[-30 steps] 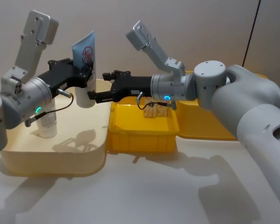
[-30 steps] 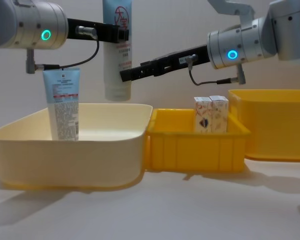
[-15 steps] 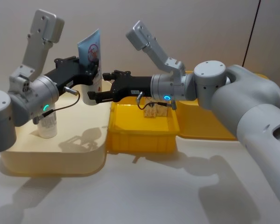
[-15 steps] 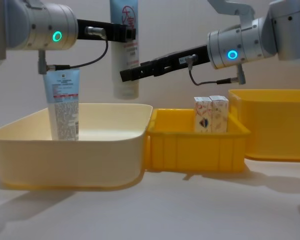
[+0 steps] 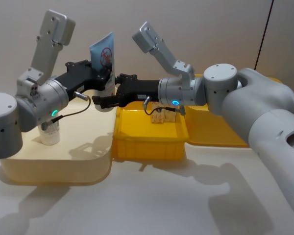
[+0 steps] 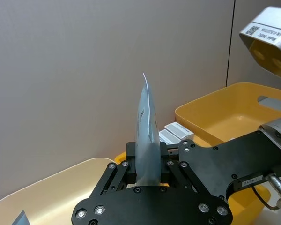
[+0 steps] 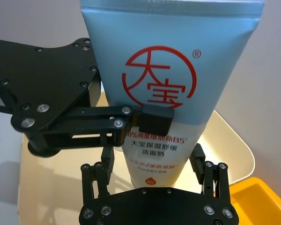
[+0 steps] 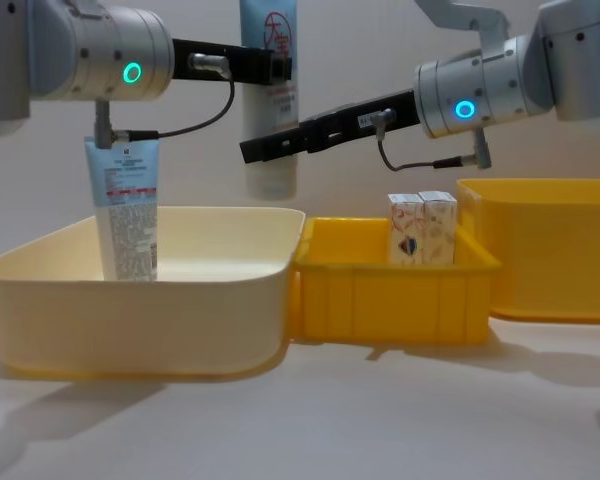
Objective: Bimanual collaborative sorting of washing and personal care products
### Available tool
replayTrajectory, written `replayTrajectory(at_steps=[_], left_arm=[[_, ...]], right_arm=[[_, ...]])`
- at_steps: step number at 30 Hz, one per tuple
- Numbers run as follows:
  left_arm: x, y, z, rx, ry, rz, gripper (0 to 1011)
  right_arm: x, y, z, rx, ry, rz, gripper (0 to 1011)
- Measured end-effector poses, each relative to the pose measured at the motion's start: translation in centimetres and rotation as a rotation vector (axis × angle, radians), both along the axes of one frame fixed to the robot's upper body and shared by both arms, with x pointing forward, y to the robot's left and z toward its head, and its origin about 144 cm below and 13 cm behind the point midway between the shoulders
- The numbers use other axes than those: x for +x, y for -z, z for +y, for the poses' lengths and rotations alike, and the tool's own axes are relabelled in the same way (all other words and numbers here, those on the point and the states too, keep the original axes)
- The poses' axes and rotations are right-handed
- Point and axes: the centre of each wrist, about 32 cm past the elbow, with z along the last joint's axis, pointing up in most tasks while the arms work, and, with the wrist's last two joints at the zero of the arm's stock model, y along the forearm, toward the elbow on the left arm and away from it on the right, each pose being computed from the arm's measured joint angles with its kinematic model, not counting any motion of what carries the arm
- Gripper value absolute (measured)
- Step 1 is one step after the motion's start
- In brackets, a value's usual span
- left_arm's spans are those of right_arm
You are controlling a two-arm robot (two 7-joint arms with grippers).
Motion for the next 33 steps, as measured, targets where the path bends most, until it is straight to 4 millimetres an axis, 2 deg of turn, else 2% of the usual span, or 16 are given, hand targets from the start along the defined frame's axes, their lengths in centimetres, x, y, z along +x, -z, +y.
replayTrajectory(at_steps=[9,16,18,22,33], left_arm=[[-0.14,-0.14,-0.21,0.004,0.019,0.007,266],[-0.19,-0.21,-0.26,0.005,0.026,0.009,267],[-0.2,-0.23,-0.27,0.006,0.027,0.009,267],[-0.22,-0.24,-0.28,0.006,0.028,0.01,267],[-0.24,-0.25,-0.27,0.008,0.031,0.011,266]], right_arm=[[0.0,0.0,0.0,0.0,0.0,0.0,996],[0.0,0.01,0.0,0.0,0.0,0.0,861],[0.0,0.0,0.0,0.0,0.0,0.0,764],[0.0,0.01,0.0,0.0,0.0,0.0,699],[0.0,0.0,0.0,0.0,0.0,0.0,630]])
